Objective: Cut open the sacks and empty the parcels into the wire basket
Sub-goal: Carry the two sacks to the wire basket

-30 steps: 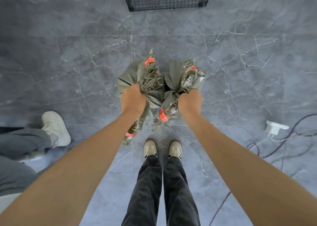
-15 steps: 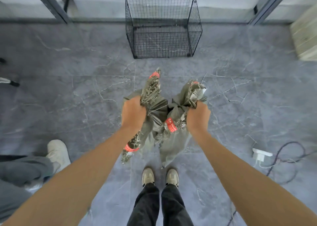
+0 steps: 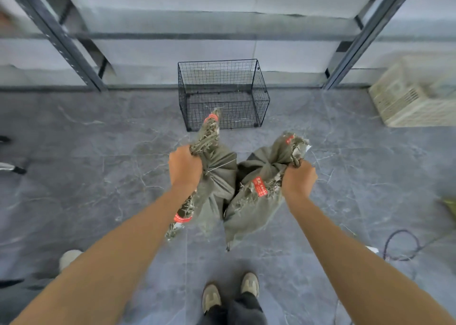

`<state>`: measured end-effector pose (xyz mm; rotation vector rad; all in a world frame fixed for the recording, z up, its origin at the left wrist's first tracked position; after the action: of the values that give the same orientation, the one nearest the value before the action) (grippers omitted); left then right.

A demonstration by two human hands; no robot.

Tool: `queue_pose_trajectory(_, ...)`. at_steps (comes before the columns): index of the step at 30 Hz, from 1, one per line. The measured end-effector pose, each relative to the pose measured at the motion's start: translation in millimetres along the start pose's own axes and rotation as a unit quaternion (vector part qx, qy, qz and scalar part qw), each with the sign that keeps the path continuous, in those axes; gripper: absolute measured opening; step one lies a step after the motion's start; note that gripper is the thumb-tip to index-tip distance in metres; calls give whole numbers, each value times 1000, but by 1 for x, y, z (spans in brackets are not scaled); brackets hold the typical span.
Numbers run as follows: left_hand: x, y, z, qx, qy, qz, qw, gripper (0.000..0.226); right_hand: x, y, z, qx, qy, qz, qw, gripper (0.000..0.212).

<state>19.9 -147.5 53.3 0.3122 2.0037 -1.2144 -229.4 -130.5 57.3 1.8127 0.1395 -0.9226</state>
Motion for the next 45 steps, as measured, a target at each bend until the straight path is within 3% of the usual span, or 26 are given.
queue_pose_trajectory(10,13,-47,53,-86,-43,3,995,22,7,23,80,32,1,21,999,23)
queue_pose_trajectory(16,47,-61,101,-171,-79,6,982,19,26,15,146,54,31,21,998,37)
queue_pose_trajectory(24,93,-68,142,-249,-101,-10,963,20,53,10,209,65,64,-9,996,31)
queue_pose_trajectory(34,126,-104,218,-319,-131,-66,936,28,87,30,282,92,14,-18,996,32)
queue_pose_trajectory(45,175,-127,320,-409,-133,-135,892,38,179,67,362,119,-21,-25,992,35)
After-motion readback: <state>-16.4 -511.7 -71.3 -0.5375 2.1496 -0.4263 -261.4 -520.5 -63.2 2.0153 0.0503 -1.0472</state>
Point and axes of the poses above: each hand's wrist, its own z-axis towards the middle knuckle, its own x-axis out of the palm, y = z × x, the point moved 3 cm from there along z, towards the middle knuckle, and after that the axes turned 9 degrees about -x, right-handed, at the moved point
